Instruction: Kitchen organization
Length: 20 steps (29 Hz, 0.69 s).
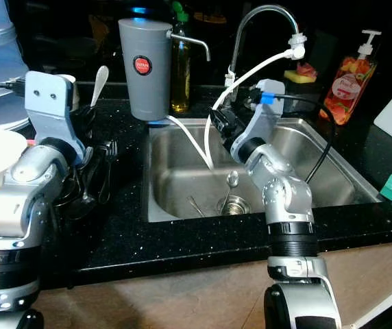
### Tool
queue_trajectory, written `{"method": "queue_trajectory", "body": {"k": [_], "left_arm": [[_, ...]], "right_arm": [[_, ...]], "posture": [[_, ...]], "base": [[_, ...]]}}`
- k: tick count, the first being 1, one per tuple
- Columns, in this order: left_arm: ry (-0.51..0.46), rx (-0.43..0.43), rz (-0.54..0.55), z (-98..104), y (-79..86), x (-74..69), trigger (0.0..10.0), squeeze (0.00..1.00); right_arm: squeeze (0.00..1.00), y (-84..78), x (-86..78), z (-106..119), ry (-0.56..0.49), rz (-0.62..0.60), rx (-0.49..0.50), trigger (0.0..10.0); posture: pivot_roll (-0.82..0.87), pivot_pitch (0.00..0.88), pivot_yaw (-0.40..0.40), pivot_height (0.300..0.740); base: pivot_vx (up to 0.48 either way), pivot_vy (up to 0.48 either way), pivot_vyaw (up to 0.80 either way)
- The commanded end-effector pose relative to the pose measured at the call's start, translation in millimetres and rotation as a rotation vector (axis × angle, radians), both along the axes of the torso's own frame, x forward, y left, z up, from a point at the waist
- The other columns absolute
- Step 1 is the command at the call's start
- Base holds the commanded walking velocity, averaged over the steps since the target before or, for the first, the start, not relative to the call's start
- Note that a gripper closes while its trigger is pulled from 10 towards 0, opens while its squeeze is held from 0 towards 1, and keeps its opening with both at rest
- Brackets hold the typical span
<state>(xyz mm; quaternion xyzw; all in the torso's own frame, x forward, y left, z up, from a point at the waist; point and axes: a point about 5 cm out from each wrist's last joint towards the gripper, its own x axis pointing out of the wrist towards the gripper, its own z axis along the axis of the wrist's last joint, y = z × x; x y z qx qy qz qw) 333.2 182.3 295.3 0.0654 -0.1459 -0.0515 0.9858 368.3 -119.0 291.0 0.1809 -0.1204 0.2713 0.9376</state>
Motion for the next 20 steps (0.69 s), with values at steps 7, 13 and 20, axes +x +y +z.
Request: {"method": "queue_trajectory", "body": {"k": [7, 13, 20], "left_arm": [[-0.018, 0.019, -0.004, -2, -2.5, 5.3, 10.0, 0.0], [-0.038, 0.012, -0.031, 0, -3.9, 6.0, 10.0, 0.0], [-0.044, 0.03, -0.007, 0, 2.4, 5.8, 10.0, 0.0]], "right_arm": [[0.0, -1.5, -0.2, -1, -0.013, -0.007, -0.019, 10.0], [0.0, 5.2, 8.0, 1, -0.01, 0.012, -0.052, 10.0], [0.0, 8.7, 14.2, 6, -0.017, -0.007, -0.056, 10.0]], "posture": [[0.0, 0.0, -0.055, 0.74], [0.03, 0.0, -0.083, 0.74], [0.03, 0.0, -0.087, 0.74]], "base": [[0.0, 0.0, 0.0], [0.0, 0.0, 0.0], [0.0, 0.0, 0.0]]}}
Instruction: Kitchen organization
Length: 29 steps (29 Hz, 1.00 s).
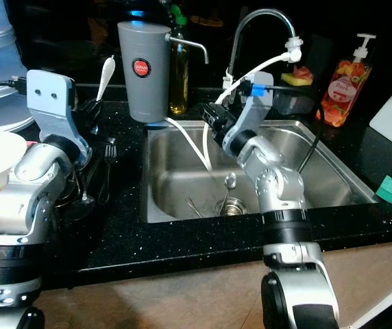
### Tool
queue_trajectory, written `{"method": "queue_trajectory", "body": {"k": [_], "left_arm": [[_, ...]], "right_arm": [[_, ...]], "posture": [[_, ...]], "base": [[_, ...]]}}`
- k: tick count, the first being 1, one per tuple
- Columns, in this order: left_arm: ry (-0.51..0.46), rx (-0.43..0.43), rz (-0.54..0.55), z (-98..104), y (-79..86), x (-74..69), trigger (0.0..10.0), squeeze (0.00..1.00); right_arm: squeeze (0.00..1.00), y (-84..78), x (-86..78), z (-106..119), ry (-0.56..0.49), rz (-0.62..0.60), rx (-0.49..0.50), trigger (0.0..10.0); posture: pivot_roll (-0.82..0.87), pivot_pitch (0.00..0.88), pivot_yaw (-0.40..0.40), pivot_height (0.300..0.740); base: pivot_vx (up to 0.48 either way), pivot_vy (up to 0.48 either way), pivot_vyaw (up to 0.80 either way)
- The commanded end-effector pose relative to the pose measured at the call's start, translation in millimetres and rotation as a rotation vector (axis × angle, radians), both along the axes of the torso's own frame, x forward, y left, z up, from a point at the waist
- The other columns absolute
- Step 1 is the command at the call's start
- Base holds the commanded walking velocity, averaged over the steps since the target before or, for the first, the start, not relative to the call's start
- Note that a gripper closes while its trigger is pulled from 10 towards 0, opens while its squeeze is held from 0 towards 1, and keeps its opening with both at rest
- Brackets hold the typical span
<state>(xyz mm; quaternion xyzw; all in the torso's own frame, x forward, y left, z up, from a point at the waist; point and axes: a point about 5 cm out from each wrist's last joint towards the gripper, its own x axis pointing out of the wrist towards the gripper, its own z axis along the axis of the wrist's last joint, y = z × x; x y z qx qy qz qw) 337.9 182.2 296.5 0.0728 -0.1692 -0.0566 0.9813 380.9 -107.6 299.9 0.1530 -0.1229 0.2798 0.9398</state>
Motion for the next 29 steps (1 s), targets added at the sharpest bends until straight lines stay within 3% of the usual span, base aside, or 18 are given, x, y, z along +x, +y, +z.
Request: {"method": "queue_trajectory", "body": {"k": [1, 2, 3, 4, 8, 9, 10, 13, 14, 16, 17, 18, 19, 20, 22, 23, 28, 29], "left_arm": [[0.006, 0.018, 0.012, -2, 3.6, 1.4, 10.0, 0.0], [0.008, 0.021, 0.016, -3, 4.1, 1.6, 10.0, 0.0], [0.008, 0.023, 0.011, -2, 3.7, 1.7, 10.0, 0.0], [0.004, 0.026, 0.001, -2, 3.1, 1.6, 10.0, 0.0], [0.0, 0.04, -0.015, 0, 2.0, 3.3, 10.0, 0.0], [0.0, 0.043, -0.016, 0, 1.8, 3.9, 10.0, 0.0], [-0.001, 0.051, -0.016, 0, 2.1, 4.2, 10.0, 0.0], [0.01, 0.053, -0.013, -3, 1.8, 4.9, 10.0, 0.0], [0.011, 0.06, -0.016, -4, 1.2, 4.8, 10.0, 0.0], [0.008, 0.058, -0.007, -4, 1.6, 4.7, 10.0, 0.0], [0.006, 0.051, 0.001, -4, 2.3, 4.8, 10.0, 0.0], [0.005, 0.047, 0.005, -4, 2.7, 4.8, 10.0, 0.0], [0.003, 0.046, 0.005, -3, 2.7, 4.5, 10.0, 0.0], [0.0, 0.05, 0.003, -3, 3.0, 4.1, 10.0, 0.0], [-0.002, 0.044, 0.011, -3, 4.4, 3.7, 10.0, 0.0], [-0.003, 0.038, 0.023, -4, 5.6, 3.7, 10.0, 0.0], [-0.003, 0.031, 0.038, -4, 7.6, 3.9, 10.0, 0.0], [0.003, 0.027, 0.052, -6, 8.6, 5.2, 10.0, 0.0]], "right_arm": [[0.0, -2.3, 1.4, -3, 0.004, -0.015, -0.005, 10.0], [0.12, -2.3, 1.3, -3, 0.003, -0.016, -0.006, 10.0], [0.42, -2.5, 1.0, -3, 0.002, -0.014, -0.004, 10.0], [1.0, -3.4, 0.6, -3, 0.002, -0.017, 0.006, 10.0], [1.0, -8.4, 2.1, -2, -0.011, -0.064, 0.007, 10.0], [0.01, -9.0, 3.1, -1, -0.009, -0.07, 0.01, 10.0], [0.0, -9.8, 3.6, -2, -0.007, -0.079, 0.013, 10.0], [0.0, -12.1, 3.1, -4, 0.003, -0.08, 0.022, 10.0], [1.0, -12.6, 2.0, -4, 0.007, -0.068, 0.033, 10.0], [1.0, -14.6, 0.9, -6, 0.014, -0.078, 0.033, 10.0], [0.86, -15.7, 1.6, -7, 0.021, -0.096, 0.024, 10.0], [0.86, -16.4, 2.1, -9, 0.025, -0.109, 0.018, 10.0], [0.07, -16.5, 2.1, -9, 0.025, -0.113, 0.015, 10.0], [0.0, -16.2, 2.2, -10, 0.025, -0.115, 0.014, 10.0], [0.0, -16.0, 2.1, -10, 0.026, -0.113, 0.023, 10.0], [1.0, -14.8, 1.5, -10, 0.032, -0.084, 0.043, 10.0], [1.0, -11.6, 0.7, -11, 0.021, -0.077, 0.0, 10.0], [0.0, -13.2, 2.1, -11, 0.022, -0.114, -0.016, 10.0]], "posture": [[0.03, 0.0, -0.083, 0.74], [0.03, 0.0, -0.08, 0.74], [0.03, 0.0, -0.076, 0.74], [0.02, 0.0, -0.07, 0.74], [0.02, 0.0, -0.065, 0.74], [0.02, 0.0, -0.065, 0.74], [0.01, 0.0, -0.06, 0.74], [0.01, 0.0, -0.053, 0.74], [0.0, 0.0, -0.057, 0.74], [0.0, 0.001, -0.059, 0.74], [0.01, 0.0, -0.061, 0.74], [0.01, 0.0, -0.061, 0.74], [0.0, 0.0, -0.065, 0.74], [0.0, 0.0, -0.065, 0.74], [0.0, 0.009, -0.067, 0.74], [0.0, 0.004, -0.068, 0.74], [-0.01, 0.019, -0.067, 0.74], [0.0, 0.015, -0.063, 0.74]], "base": [[0.0, 0.0, 0.0], [0.0, 0.0, 0.0], [0.0, 0.0, 0.0], [0.0, 0.0, 0.0], [0.0, 0.0, 0.0], [0.0, 0.0, 0.0], [0.0, 0.0, 0.0], [0.0, 0.0, 0.0], [0.0, 0.0, 0.0], [0.0, 0.0, 0.0], [0.0, 0.0, 0.0], [0.0, 0.0, 0.0], [0.0, 0.0, 0.0], [0.0, 0.0, 0.0], [0.0, 0.0, 0.0], [0.0, 0.0, 0.0], [0.0, 0.0, 0.0], [0.0, 0.0, 0.0]]}}
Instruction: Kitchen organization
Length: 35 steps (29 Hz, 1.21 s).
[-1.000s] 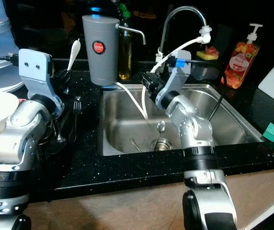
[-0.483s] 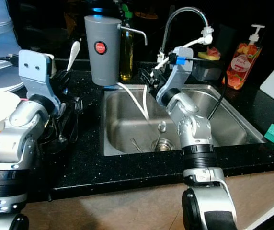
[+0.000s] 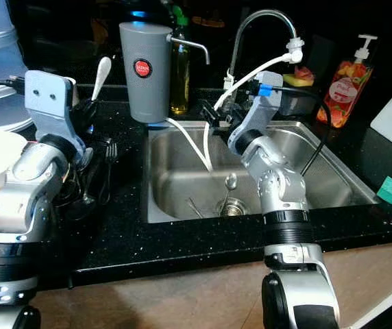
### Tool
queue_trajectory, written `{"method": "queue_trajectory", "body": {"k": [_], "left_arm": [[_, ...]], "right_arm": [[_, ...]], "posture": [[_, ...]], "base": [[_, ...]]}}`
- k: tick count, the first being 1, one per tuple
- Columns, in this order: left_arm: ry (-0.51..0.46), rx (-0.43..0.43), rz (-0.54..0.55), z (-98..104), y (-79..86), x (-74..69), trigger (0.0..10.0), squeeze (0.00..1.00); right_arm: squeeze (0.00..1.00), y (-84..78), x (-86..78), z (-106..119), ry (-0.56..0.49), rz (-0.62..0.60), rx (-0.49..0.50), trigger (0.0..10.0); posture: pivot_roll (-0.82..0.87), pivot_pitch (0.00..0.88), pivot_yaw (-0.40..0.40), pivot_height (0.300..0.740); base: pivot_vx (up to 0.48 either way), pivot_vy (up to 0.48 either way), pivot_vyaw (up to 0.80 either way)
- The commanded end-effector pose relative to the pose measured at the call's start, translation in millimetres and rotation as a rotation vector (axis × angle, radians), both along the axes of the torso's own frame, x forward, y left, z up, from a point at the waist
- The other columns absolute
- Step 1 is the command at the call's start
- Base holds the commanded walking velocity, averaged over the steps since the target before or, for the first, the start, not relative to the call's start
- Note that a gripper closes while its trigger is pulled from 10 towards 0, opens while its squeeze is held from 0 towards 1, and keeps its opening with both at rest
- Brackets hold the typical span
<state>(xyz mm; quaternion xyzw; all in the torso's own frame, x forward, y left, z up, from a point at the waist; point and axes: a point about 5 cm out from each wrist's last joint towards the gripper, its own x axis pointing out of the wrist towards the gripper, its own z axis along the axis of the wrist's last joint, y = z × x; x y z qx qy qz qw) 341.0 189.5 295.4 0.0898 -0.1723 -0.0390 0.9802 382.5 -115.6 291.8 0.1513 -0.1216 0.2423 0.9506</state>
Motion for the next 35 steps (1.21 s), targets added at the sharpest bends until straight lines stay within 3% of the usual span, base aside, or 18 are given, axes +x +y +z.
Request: {"method": "queue_trajectory", "body": {"k": [1, 3, 4, 5, 7, 9, 10, 14, 16, 20, 21, 23, 24, 28, 29, 32, 33, 35], "left_arm": [[0.014, 0.0, 0.012, -4.7, 1.2, 2.1, 10.0, 0.0], [0.008, 0.001, 0.01, -4.4, 1.0, 2.1, 10.0, 0.0], [0.005, -0.005, 0.012, -3.7, 1.5, 2.6, 10.0, 0.0], [0.008, -0.006, 0.02, -4.8, 2.3, 2.6, 10.0, 0.0], [0.016, -0.006, 0.032, -6.5, 3.6, 3.2, 10.0, 0.0], [0.007, -0.005, 0.016, -5.0, 1.1, 3.2, 10.0, 0.0], [0.003, 0.007, 0.01, -4.5, 0.4, 2.3, 10.0, 0.0], [0.015, 0.006, 0.01, -4.9, 2.0, 3.2, 10.0, 0.0], [0.012, 0.024, 0.002, -5.8, -0.7, 4.6, 10.0, 0.0], [-0.003, 0.049, -0.009, -4.5, -3.4, 4.3, 10.0, 0.0], [-0.018, 0.029, 0.006, -3.2, 0.2, 2.8, 10.0, 0.0], [-0.016, 0.032, 0.011, -4.2, 1.8, 2.8, 10.0, 0.0], [-0.009, 0.044, 0.004, -5.5, 1.2, 3.1, 10.0, 0.0], [-0.01, 0.043, 0.009, -5.5, 3.4, 1.4, 10.0, 0.0], [-0.01, 0.042, 0.011, -5.5, 3.7, 1.0, 10.0, 0.0], [-0.011, 0.047, 0.008, -6.2, 2.2, 0.4, 10.0, 0.0], [-0.012, 0.044, 0.005, -6.8, 1.1, -0.1, 10.0, 0.0], [-0.012, 0.038, 0.005, -8.5, 0.5, -0.5, 10.0, 0.0]], "right_arm": [[0.0, -5.2, 0.5, -2.6, 0.007, -0.037, -0.018, 10.0], [0.0, -7.4, 1.2, -3.5, 0.008, -0.062, -0.023, 10.0], [0.34, -7.6, 1.0, -3.6, 0.018, -0.044, 0.008, 10.0], [1.0, -8.2, -0.1, -4.4, 0.023, -0.03, 0.035, 10.0], [1.0, -8.9, -1.1, -5.4, 0.024, -0.033, 0.016, 10.0], [0.79, -10.7, -1.2, -6.2, 0.018, -0.056, -0.014, 10.0], [0.0, -11.6, -1.0, -7.2, 0.018, -0.071, -0.013, 10.0], [0.0, -8.8, 0.6, -6.0, 0.021, -0.066, 0.014, 10.0], [1.0, -4.9, -2.0, -3.3, 0.017, -0.012, 0.036, 10.0], [1.0, -6.6, -2.8, -3.2, 0.013, -0.032, 0.013, 10.0], [0.0, -8.4, -1.3, -7.9, 0.024, -0.087, -0.02, 10.0], [0.0, -8.6, -0.8, -9.0, 0.027, -0.096, -0.022, 10.0], [1.0, -6.2, -2.3, -7.5, 0.028, -0.037, 0.03, 10.0], [1.0, -7.4, -2.0, -2.8, 0.029, -0.077, 0.065, 10.0], [0.0, -8.9, -0.1, -4.9, 0.043, -0.101, 0.051, 10.0], [0.0, -8.2, -1.2, -8.0, 0.055, -0.024, 0.095, 10.0], [1.0, -10.8, -0.4, -8.6, 0.059, -0.058, 0.068, 10.0], [0.82, -14.1, 1.5, -9.0, 0.059, -0.127, 0.008, 10.0]], "posture": [[0.0, 0.015, -0.063, 0.74], [-0.01, 0.009, -0.066, 0.74], [-0.01, 0.034, -0.066, 0.74], [-0.01, 0.026, -0.066, 0.74], [-0.01, 0.02, -0.065, 0.74], [0.0, 0.002, -0.07, 0.74], [0.0, 0.0, -0.076, 0.74], [-0.01, 0.03, -0.058, 0.74], [-0.01, 0.013, -0.068, 0.74], [-0.01, 0.015, -0.072, 0.74], [-0.01, 0.02, -0.064, 0.74], [-0.01, 0.018, -0.064, 0.74], [-0.01, 0.022, -0.067, 0.74], [-0.01, 0.031, -0.063, 0.74], [-0.01, 0.021, -0.063, 0.74], [-0.01, 0.018, -0.069, 0.74], [-0.01, 0.016, -0.072, 0.74], [-0.01, 0.016, -0.069, 0.74]], "base": [[0.0, 0.0, 0.0], [0.0, 0.0, 0.0], [0.0, 0.0, 0.0], [0.0, 0.0, 0.0], [0.0, 0.0, 0.0], [0.0, 0.0, 0.0], [0.0, 0.0, 0.0], [0.0, 0.0, 0.0], [0.0, 0.0, 0.0], [0.0, 0.0, 0.0], [0.0, 0.0, 0.0], [0.0, 0.0, 0.0], [0.0, 0.0, 0.0], [0.0, 0.0, 0.0], [0.0, 0.0, 0.0], [0.0, 0.0, 0.0], [0.0, 0.0, 0.0], [0.0, 0.0, 0.0]]}}
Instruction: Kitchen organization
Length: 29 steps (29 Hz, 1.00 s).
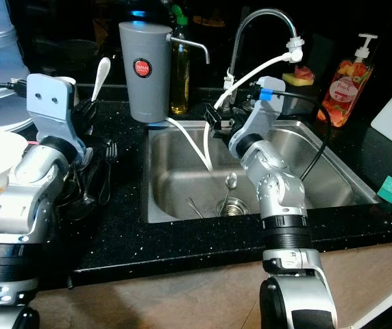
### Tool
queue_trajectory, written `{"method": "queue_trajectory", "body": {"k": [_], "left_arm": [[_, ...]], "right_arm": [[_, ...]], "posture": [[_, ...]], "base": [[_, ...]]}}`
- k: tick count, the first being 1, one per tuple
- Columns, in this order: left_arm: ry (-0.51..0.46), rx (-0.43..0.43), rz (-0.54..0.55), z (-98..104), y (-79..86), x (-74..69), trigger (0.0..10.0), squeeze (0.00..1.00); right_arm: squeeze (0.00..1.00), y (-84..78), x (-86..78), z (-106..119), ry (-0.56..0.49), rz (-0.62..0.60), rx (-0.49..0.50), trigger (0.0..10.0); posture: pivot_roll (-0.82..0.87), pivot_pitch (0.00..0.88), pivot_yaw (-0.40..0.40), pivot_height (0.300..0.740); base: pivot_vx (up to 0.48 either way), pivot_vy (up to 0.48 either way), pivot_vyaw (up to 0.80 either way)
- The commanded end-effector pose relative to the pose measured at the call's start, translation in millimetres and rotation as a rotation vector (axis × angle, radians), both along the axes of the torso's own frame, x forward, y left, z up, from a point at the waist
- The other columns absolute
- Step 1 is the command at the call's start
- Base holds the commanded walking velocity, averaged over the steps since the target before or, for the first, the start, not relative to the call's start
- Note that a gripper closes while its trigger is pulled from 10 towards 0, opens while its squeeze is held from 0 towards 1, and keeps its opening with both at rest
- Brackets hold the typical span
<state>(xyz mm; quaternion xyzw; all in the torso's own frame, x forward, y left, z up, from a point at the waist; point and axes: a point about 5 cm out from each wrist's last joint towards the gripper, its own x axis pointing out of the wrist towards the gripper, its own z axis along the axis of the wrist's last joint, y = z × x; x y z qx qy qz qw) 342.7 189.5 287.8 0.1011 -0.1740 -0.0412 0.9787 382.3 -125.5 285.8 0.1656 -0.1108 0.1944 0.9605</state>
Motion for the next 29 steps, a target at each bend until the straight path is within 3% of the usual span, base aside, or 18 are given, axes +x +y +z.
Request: {"method": "queue_trajectory", "body": {"k": [1, 6, 10, 13, 17, 24, 29], "left_arm": [[-0.006, 0.013, 0.007, -2, 0.0, -2.1, 10.0, 0.0], [-0.009, 0.025, 0.003, -1, -2.6, -2.2, 10.0, 0.0], [-0.018, 0.063, 0.007, 1, -2.2, -2.8, 10.0, 0.0], [-0.036, 0.099, 0.009, 4, -1.3, -4.4, 10.0, 0.0], [-0.048, 0.145, -0.01, 4, -3.1, -7.4, 10.0, 0.0], [-0.024, 0.177, 0.016, -3, -0.3, -8.5, 10.0, 0.0], [-0.038, 0.214, 0.015, -1, -3.8, -7.8, 10.0, 0.0]], "right_arm": [[0.0, -5.6, 2.8, -3, 0.015, -0.061, -0.037, 10.0], [0.0, -8.4, 2.6, 3, 0.0, -0.05, 0.007, 10.0], [0.0, -6.9, 1.4, 4, -0.001, -0.025, -0.011, 10.0], [0.0, 5.6, -5.1, 6, -0.005, 0.105, 0.036, 10.0], [0.0, 12.3, -10.7, 11, -0.028, 0.19, 0.068, 10.0], [0.0, 8.3, -11.1, 13, -0.029, 0.193, 0.092, 10.0], [0.0, 15.4, -26.0, 23, -0.056, 0.376, 0.178, 10.0]], "posture": [[-0.02, 0.019, -0.066, 0.74], [-0.02, 0.026, -0.067, 0.74], [-0.02, 0.027, -0.067, 0.74], [-0.01, 0.026, -0.07, 0.74], [-0.02, 0.026, -0.07, 0.74], [-0.03, 0.031, -0.076, 0.74], [-0.03, 0.036, -0.079, 0.74]], "base": [[0.0, 0.0, 0.0], [0.0, 0.0, 0.0], [0.0, 0.0, 0.0], [0.0, 0.0, 0.0], [0.0, 0.0, 0.0], [0.0, 0.0, 0.0], [0.0, 0.0, 0.0]]}}
